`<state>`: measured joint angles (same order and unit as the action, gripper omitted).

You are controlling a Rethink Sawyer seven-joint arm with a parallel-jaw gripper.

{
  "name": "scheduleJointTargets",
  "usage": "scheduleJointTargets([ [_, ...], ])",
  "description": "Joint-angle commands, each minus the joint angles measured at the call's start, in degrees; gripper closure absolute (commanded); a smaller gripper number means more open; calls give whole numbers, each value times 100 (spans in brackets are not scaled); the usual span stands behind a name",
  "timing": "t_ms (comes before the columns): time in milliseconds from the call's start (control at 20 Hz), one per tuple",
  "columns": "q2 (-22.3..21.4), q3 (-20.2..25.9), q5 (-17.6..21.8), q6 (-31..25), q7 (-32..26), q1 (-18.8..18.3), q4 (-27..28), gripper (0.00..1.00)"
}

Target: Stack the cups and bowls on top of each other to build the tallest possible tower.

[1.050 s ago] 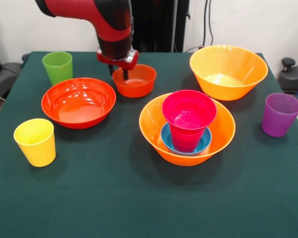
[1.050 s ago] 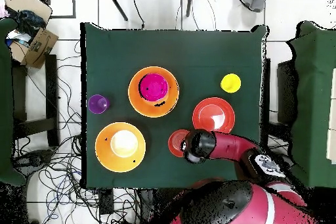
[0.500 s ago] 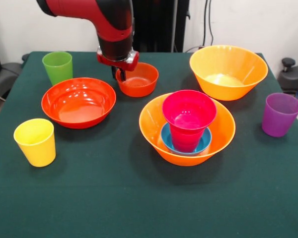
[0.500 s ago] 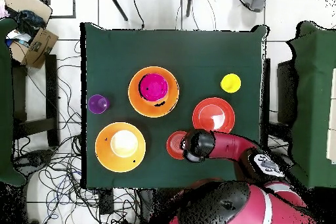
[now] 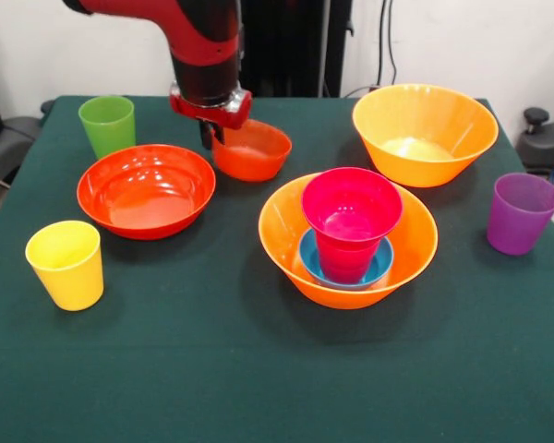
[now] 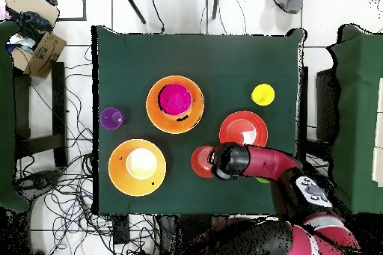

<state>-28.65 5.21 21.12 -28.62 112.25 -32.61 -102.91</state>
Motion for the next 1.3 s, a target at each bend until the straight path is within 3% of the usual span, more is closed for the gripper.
scheduleJointTargets([
  [50, -926, 846, -386, -642, -356, -184, 273, 100],
  [650, -1307, 1149, -642, -2551, -769, 74, 1464, 100],
  [1100, -1597, 1448, -958, -3177, -777, -13, 1479, 100],
  [1300, -1384, 1493, -987, -3114, -613, 55, 1695, 100],
])
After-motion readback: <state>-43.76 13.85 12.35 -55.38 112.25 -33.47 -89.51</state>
